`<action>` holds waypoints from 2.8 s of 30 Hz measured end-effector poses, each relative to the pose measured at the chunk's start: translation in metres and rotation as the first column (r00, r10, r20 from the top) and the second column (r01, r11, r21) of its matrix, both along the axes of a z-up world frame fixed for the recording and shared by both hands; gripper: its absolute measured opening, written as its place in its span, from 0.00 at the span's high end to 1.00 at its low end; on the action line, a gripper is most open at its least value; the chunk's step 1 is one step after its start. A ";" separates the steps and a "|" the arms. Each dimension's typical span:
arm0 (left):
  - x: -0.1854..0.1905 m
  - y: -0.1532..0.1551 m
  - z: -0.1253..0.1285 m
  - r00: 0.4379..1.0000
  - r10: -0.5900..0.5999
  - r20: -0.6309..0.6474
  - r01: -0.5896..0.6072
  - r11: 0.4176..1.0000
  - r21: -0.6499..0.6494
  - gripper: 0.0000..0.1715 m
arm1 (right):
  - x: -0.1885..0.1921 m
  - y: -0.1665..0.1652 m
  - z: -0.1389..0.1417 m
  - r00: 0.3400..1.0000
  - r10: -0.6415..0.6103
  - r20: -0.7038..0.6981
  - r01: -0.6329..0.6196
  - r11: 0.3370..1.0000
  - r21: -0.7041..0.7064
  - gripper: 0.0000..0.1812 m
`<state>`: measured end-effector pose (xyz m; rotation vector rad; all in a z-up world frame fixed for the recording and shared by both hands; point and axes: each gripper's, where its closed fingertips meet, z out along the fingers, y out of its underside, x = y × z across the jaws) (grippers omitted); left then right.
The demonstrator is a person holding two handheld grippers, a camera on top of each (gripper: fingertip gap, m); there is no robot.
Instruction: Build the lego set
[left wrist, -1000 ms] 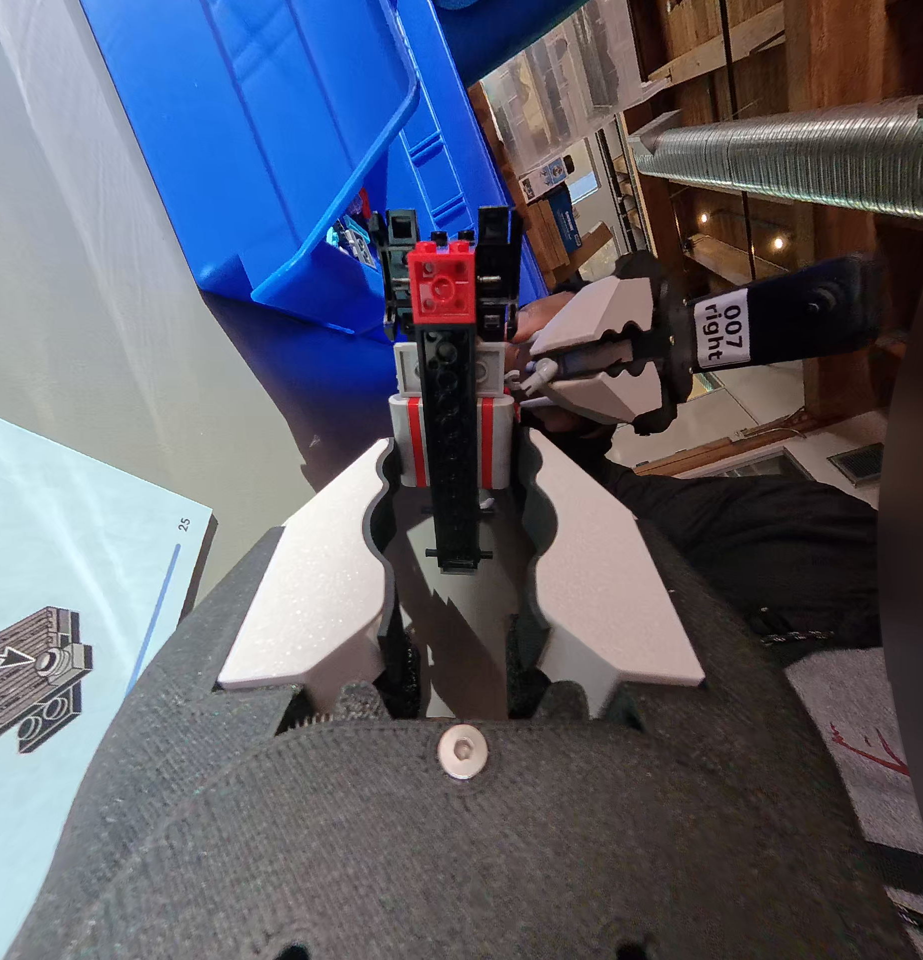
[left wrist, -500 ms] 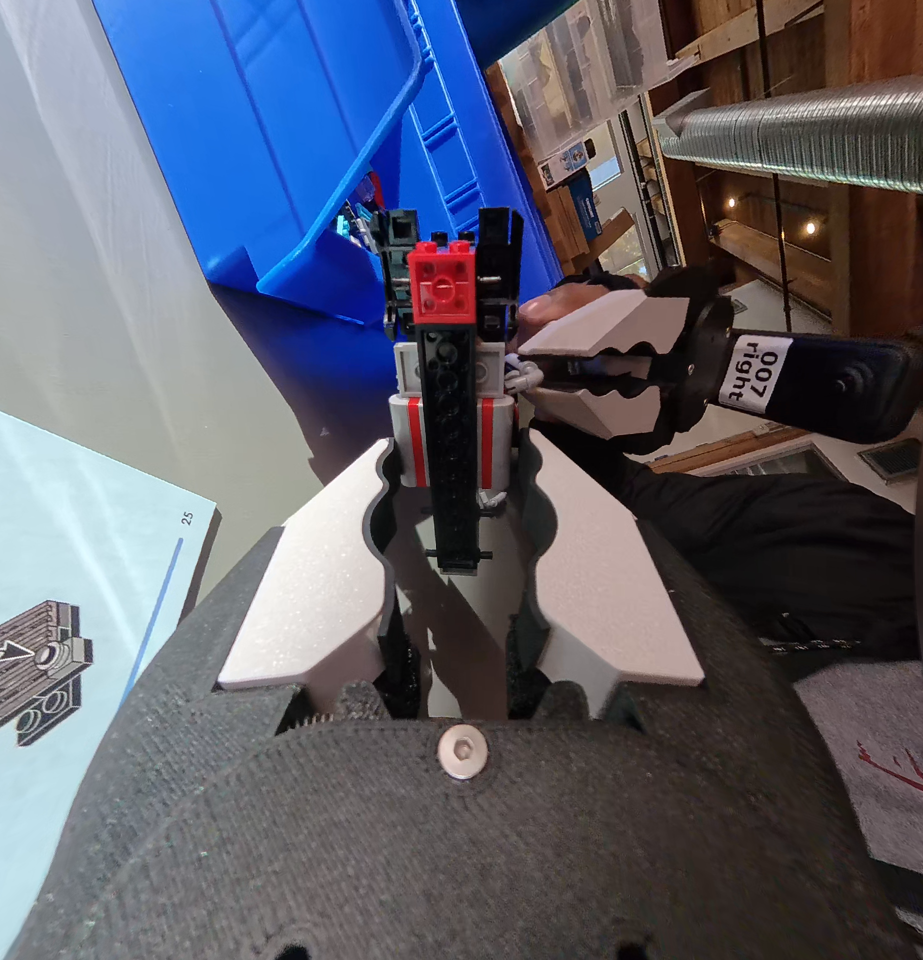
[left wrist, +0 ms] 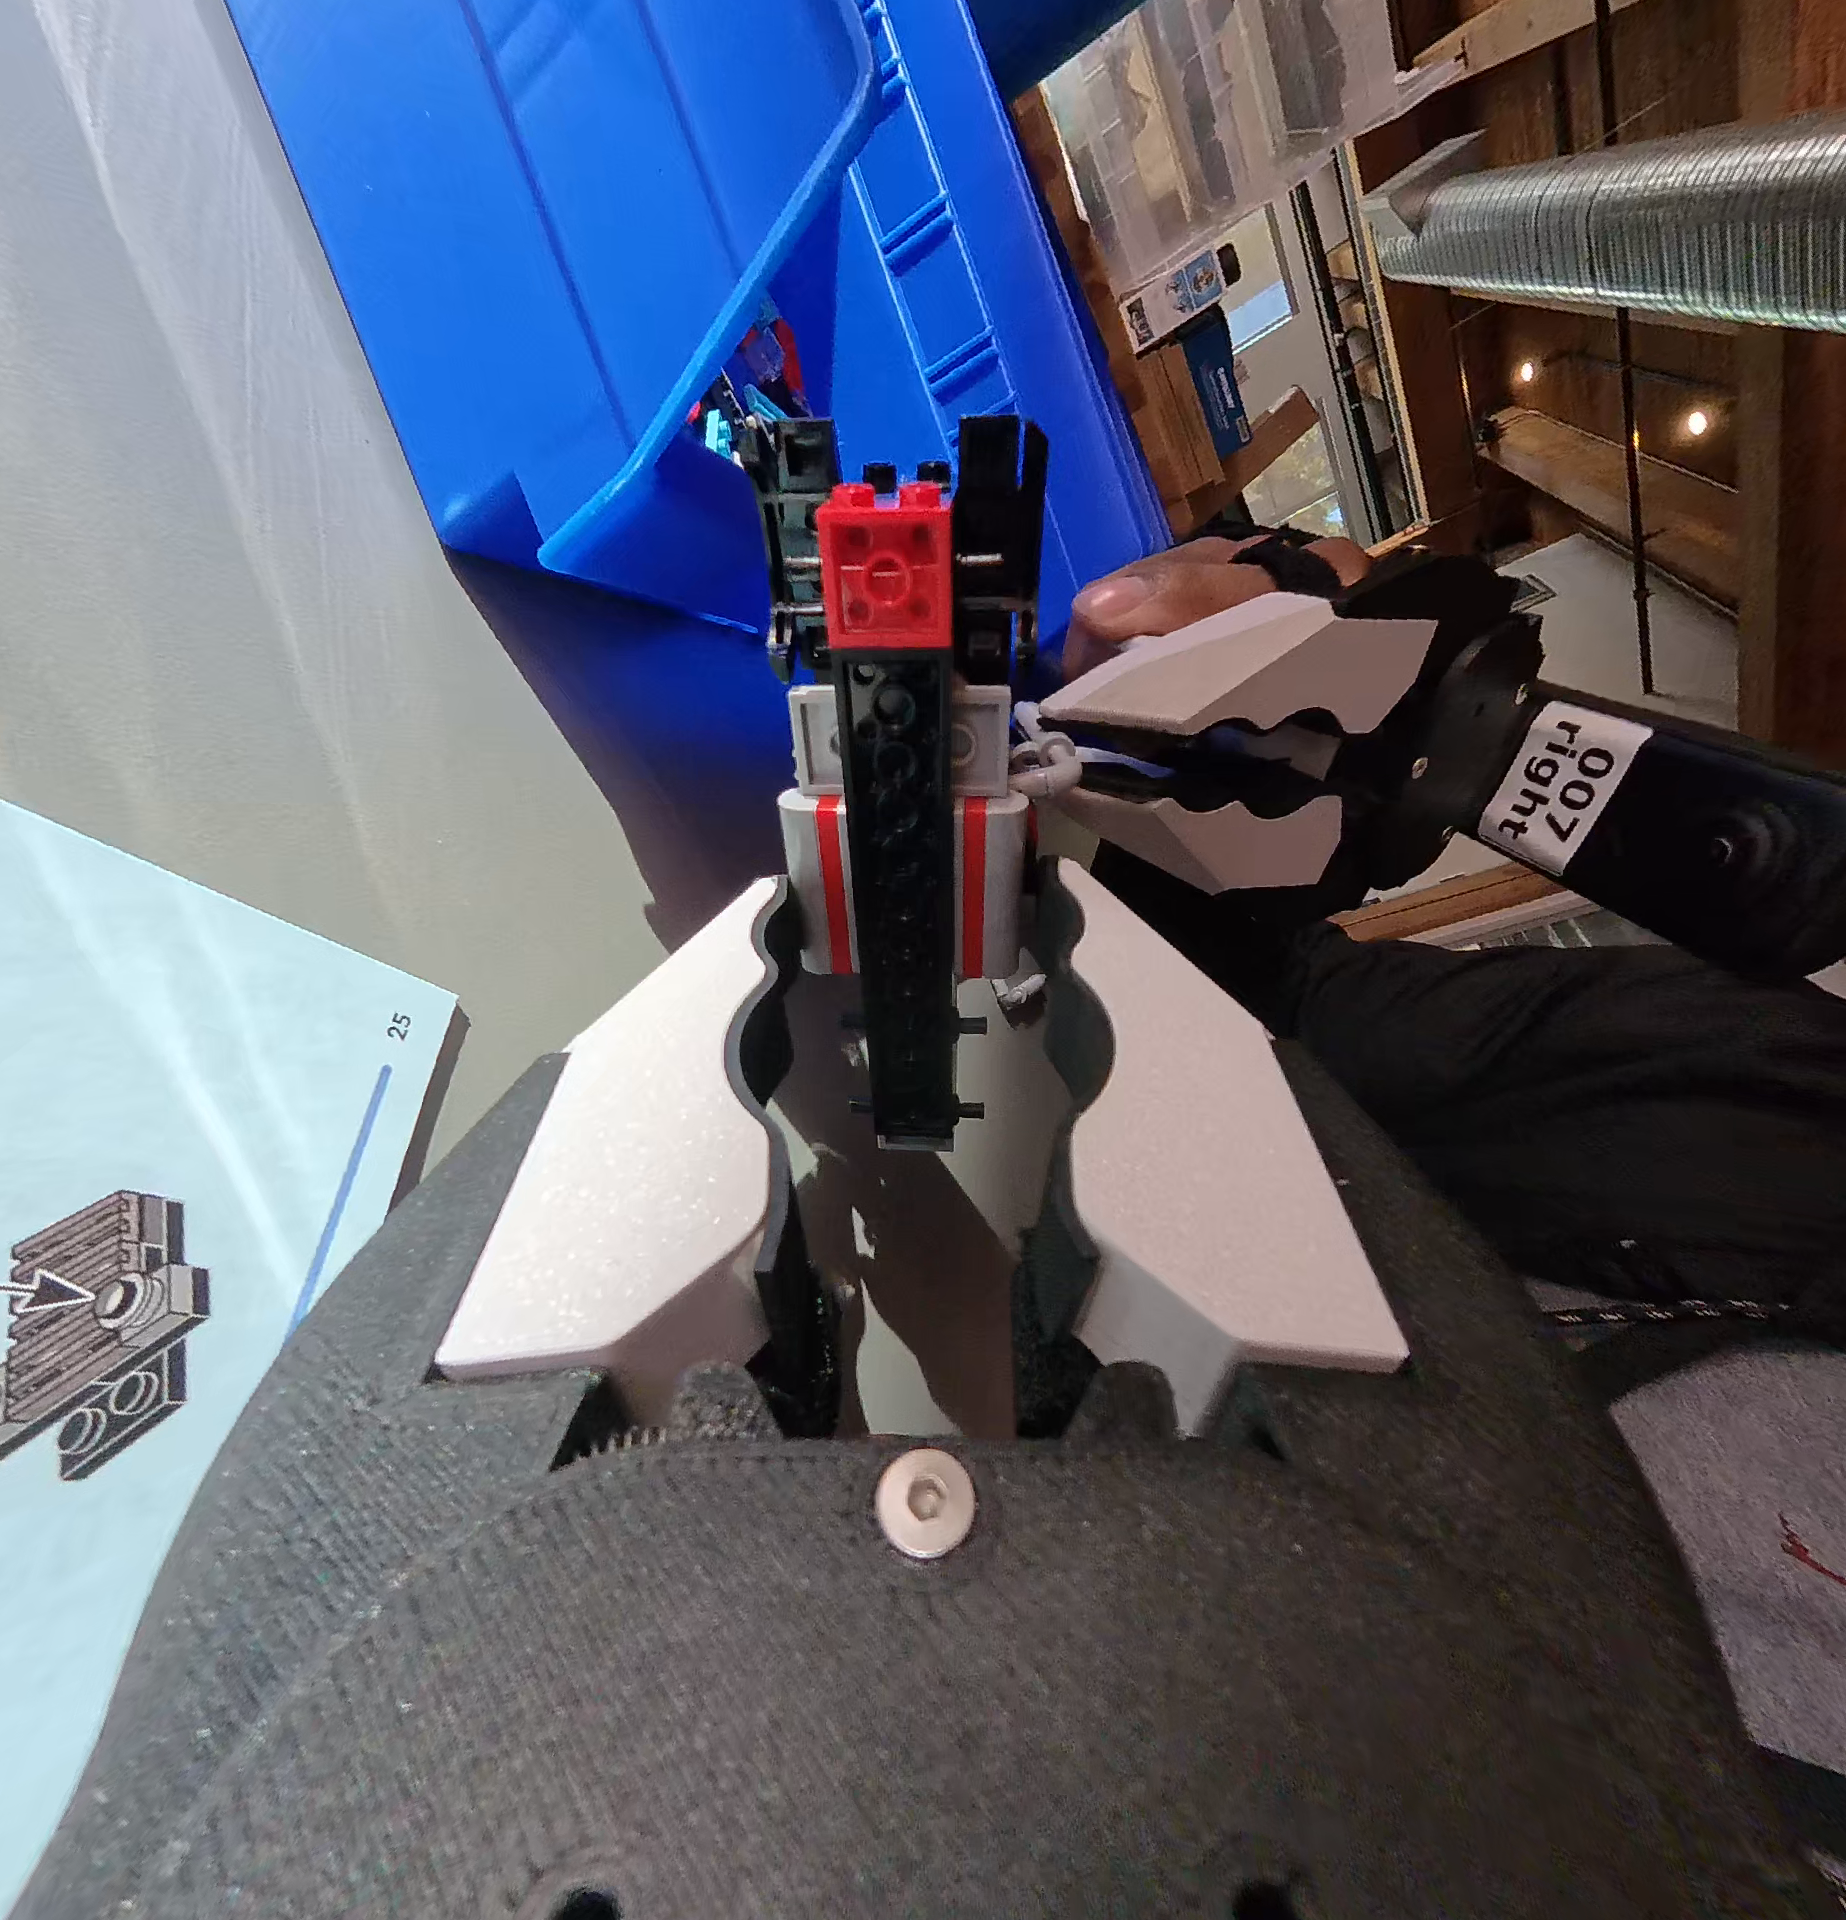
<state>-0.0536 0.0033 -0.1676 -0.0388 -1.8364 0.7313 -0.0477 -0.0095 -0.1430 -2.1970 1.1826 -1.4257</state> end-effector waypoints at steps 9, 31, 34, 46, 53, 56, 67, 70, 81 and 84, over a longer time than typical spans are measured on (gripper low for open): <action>-0.003 0.001 -0.001 1.000 -0.012 -0.005 0.012 1.000 0.004 0.73 | 0.001 0.005 0.000 1.000 0.018 0.006 -0.019 0.990 0.141 0.94; -0.005 0.002 0.005 0.998 -0.015 -0.067 0.015 1.000 0.006 0.73 | 0.000 0.005 0.018 0.995 -0.044 0.089 -0.005 0.873 0.488 0.94; -0.005 0.001 0.005 0.997 -0.015 -0.069 0.015 1.000 0.007 0.73 | 0.002 0.010 0.017 0.995 -0.027 0.092 -0.022 0.872 0.490 0.94; -0.005 0.002 0.006 0.997 -0.018 -0.072 0.018 1.000 0.001 0.73 | 0.001 0.001 0.011 0.995 -0.079 0.064 0.041 0.888 0.458 0.80; -0.006 0.002 0.005 0.998 -0.028 -0.049 0.027 1.000 -0.011 0.72 | -0.002 0.000 0.012 0.994 -0.090 0.058 0.043 0.832 0.553 0.79; -0.006 0.003 0.006 0.999 -0.030 -0.044 0.029 0.999 -0.016 0.72 | -0.004 0.000 0.014 0.994 -0.091 0.063 0.037 0.813 0.582 0.79; -0.008 0.004 0.006 0.999 -0.044 0.003 0.044 0.998 -0.046 0.73 | -0.005 0.001 0.016 0.994 -0.087 0.073 0.025 0.799 0.601 0.80; -0.008 0.005 0.006 0.999 -0.044 0.008 0.045 0.998 -0.051 0.73 | -0.006 0.005 0.016 0.996 -0.059 0.067 0.006 0.795 0.606 0.77; -0.011 0.007 0.009 0.998 -0.061 0.024 0.063 0.995 -0.079 0.73 | -0.014 0.004 0.017 0.998 -0.061 0.022 0.035 0.789 0.613 0.74; -0.011 0.007 0.012 0.998 -0.064 0.022 0.065 0.994 -0.087 0.73 | -0.017 0.000 0.017 0.997 -0.083 0.004 0.066 0.810 0.583 0.71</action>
